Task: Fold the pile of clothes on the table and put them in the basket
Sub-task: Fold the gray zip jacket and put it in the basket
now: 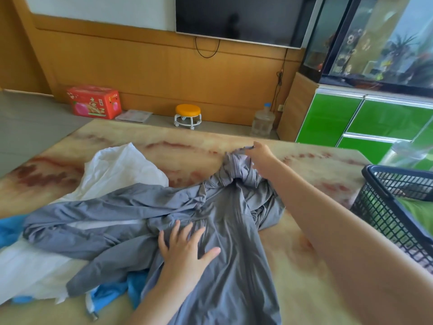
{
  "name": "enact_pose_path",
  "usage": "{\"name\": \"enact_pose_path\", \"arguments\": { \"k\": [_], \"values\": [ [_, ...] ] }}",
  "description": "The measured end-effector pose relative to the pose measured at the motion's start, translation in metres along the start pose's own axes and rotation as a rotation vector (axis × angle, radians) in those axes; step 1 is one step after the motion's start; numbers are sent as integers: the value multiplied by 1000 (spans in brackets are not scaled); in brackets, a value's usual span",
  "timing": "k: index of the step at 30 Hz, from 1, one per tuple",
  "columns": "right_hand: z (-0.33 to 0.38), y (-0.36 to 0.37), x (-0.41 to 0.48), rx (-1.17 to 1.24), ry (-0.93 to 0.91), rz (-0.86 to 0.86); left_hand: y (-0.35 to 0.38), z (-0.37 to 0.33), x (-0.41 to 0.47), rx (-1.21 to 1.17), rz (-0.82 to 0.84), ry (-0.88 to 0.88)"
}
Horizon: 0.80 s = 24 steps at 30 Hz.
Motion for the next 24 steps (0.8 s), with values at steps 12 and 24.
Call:
{"name": "enact_pose_path", "arguments": {
  "k": [12,24],
  "values": [
    [-167,-97,-80,-643,204,-299,24,-36,-11,-7,46,177],
    [-157,-68,-82,109,18,-408,12,-31,-13,164,-111,259]
  ]
}}
Point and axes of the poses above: each hand's wrist, its own x-axis towards the middle knuckle, its own y-axis out of the palm, z = x × y, the point moved 7 cm from there along x, towards the middle knuckle, and after that the axes turned 5 degrees about x, right-handed, at the moved point
